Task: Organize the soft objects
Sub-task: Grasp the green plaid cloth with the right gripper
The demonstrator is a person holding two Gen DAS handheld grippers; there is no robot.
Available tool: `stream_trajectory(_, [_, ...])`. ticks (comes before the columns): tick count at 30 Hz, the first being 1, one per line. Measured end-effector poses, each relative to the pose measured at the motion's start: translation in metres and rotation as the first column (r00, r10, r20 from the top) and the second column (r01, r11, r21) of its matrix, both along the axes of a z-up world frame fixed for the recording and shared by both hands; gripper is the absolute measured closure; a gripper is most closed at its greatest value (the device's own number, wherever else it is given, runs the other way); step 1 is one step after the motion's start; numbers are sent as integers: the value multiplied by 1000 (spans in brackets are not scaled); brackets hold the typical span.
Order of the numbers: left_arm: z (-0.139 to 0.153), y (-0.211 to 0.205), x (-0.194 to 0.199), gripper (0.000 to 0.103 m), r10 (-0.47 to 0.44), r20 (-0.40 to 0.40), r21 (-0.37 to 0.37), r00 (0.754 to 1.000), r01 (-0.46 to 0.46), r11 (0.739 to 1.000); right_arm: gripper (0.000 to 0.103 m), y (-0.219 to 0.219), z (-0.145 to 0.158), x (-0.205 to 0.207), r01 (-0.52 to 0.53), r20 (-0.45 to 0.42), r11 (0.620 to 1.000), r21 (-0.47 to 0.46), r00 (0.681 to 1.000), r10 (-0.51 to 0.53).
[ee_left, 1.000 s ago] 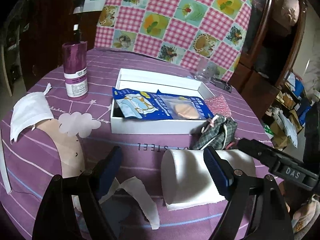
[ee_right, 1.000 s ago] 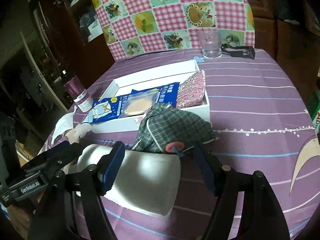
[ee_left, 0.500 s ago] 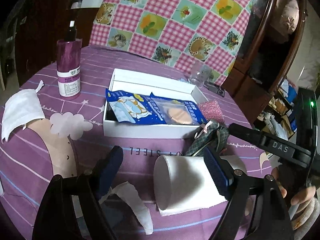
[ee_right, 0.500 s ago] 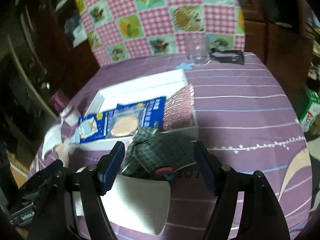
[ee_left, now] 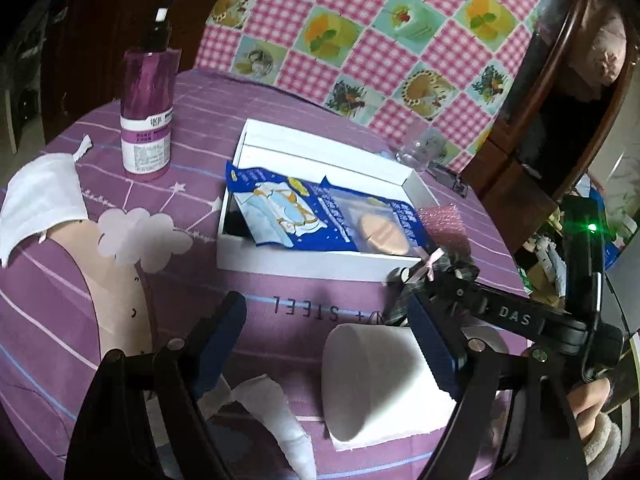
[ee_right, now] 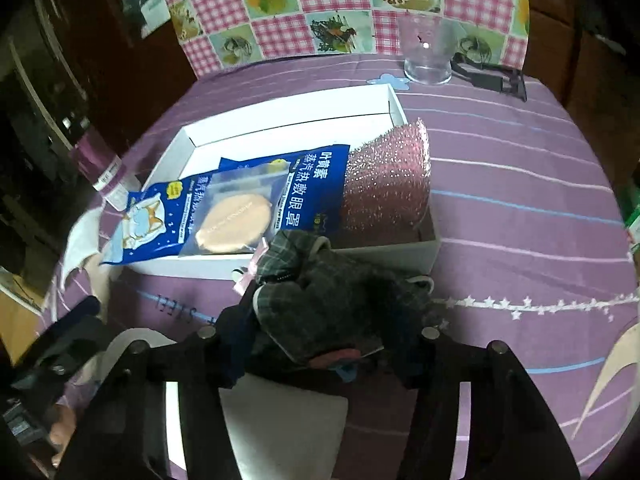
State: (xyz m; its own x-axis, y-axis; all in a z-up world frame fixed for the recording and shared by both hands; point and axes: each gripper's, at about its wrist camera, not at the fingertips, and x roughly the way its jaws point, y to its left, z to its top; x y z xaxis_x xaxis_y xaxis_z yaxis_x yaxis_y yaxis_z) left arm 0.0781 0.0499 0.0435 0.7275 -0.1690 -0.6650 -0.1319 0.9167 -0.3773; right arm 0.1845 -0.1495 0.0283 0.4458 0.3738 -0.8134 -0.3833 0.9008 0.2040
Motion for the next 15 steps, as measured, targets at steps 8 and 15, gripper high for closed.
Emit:
stream_trajectory(8, [-1,-6,-2,20,-16,7,23,1000,16,1000,59,-1,0,-10,-4,41,1000,17,999,3])
stream_trajectory(15, [-2,-8,-3,20,-23,8,28,1000,22,999,53,-6,-3,-15,18,79,997,72,997,-24])
